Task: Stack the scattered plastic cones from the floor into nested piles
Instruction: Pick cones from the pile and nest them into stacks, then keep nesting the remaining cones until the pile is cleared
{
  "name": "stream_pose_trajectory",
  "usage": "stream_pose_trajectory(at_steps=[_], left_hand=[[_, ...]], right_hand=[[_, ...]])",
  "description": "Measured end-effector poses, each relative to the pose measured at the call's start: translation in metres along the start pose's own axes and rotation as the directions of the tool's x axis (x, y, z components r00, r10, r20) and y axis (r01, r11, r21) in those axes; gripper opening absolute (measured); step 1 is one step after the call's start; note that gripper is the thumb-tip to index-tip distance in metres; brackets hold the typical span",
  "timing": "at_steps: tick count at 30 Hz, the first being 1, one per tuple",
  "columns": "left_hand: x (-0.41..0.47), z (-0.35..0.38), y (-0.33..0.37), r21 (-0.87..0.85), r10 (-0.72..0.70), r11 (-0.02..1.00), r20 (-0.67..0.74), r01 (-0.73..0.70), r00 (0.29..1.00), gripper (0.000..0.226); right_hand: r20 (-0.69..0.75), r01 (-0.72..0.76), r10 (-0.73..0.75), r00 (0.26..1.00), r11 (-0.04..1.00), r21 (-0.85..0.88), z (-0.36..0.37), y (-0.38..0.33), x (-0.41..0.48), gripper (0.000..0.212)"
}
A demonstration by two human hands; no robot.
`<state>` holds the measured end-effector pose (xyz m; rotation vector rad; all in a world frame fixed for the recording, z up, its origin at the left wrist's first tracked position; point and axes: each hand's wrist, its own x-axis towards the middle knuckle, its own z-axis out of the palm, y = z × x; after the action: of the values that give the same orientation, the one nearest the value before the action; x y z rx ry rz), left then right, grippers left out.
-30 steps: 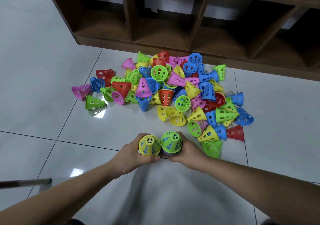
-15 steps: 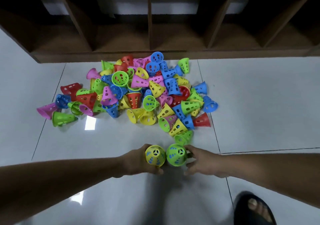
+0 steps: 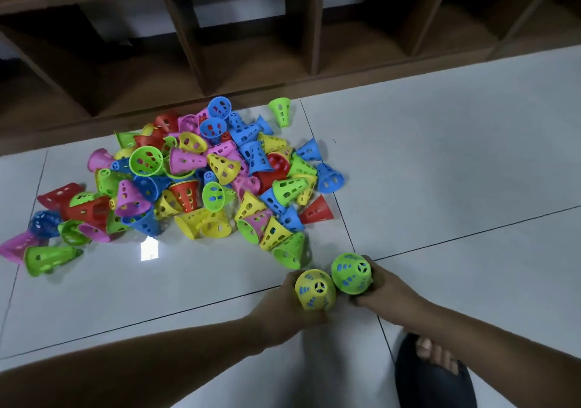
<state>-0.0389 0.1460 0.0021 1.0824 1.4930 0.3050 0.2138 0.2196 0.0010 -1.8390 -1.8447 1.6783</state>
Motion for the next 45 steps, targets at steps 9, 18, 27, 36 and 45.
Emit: stream_pose_trajectory(at_steps=[9, 18, 27, 36, 45], left_hand=[[0.073, 0.048, 0.063, -0.274, 0.038, 0.958, -0.176, -0.086, 0.984, 0.085], [0.093, 0.047, 0.088, -0.328, 0.021, 0.94, -0.217, -0.093, 0.976, 0.079], [0.05, 0.014, 0.03, 0.449, 0.366, 0.875, -0.371, -0.18, 0.853, 0.046], [0.02, -0.014, -0.001, 0.769, 0.313, 0.639, -0.258, -0.002, 0.914, 0.073], [0.032, -0.036, -0.038, 0.815, 0.239, 0.566, -0.303, 0.121, 0.923, 0.064]], right_hand=[[-0.18, -0.043, 0.069, 0.981, 0.988, 0.146, -0.072, 0.032, 0.026, 0.064], [-0.288, -0.048, 0.135, 0.948, 0.956, 0.288, -0.07, 0.024, 0.027, 0.068], [-0.128, -0.066, 0.049, 0.991, 0.989, -0.135, -0.027, -0.007, -0.008, 0.007], [-0.023, 0.304, -0.356, 0.934, 0.829, -0.47, 0.012, -0.058, -0.004, 0.036], [0.036, 0.246, -0.563, 0.826, 0.303, -0.921, 0.043, -0.094, 0.073, 0.062]])
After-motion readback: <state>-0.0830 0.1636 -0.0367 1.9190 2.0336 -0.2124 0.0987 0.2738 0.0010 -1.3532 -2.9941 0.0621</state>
